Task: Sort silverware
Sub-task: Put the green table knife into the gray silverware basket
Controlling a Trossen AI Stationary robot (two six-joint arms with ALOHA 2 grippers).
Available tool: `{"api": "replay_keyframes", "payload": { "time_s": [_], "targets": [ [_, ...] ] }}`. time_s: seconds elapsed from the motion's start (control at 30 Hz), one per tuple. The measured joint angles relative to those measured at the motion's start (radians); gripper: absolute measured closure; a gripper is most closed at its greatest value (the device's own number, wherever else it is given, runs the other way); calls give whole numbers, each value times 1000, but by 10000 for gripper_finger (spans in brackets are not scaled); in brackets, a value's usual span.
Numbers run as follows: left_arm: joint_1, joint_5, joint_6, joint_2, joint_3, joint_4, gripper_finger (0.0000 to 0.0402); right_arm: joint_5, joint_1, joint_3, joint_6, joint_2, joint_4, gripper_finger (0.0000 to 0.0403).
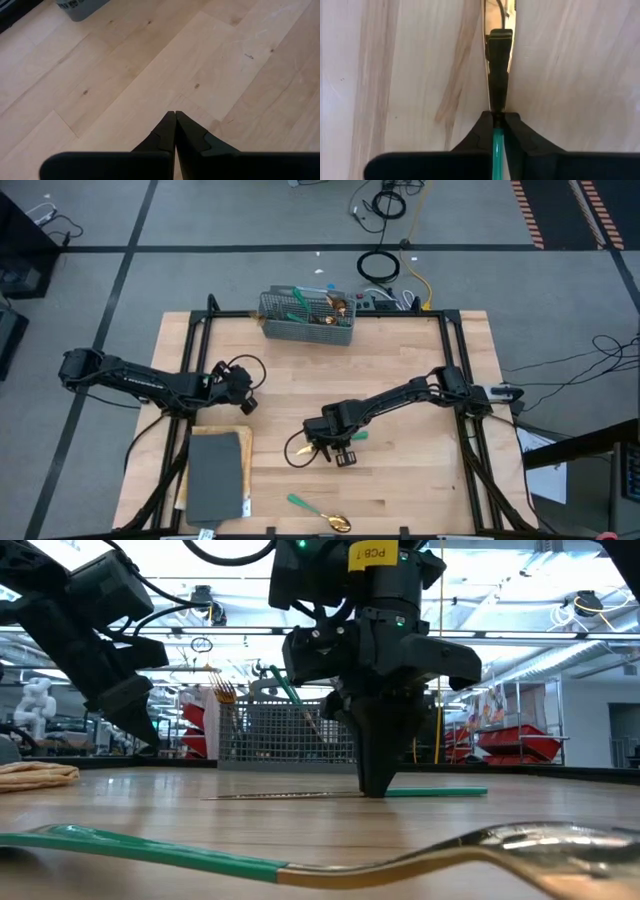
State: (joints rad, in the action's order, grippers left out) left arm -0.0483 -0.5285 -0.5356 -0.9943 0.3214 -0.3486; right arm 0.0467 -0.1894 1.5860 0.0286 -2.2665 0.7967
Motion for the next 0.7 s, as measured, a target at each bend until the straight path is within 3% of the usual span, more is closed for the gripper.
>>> {"api": "replay_keyframes", "payload": {
  "time_s": [0.27, 0.7],
  "targets": [
    [0, 0, 1, 0, 0, -1, 391, -29, 2, 0, -7, 62, -5, 401],
    [0, 0, 1, 0, 0, -2, 391, -247, 20, -1, 12, 173, -8, 402]
  ]
}}
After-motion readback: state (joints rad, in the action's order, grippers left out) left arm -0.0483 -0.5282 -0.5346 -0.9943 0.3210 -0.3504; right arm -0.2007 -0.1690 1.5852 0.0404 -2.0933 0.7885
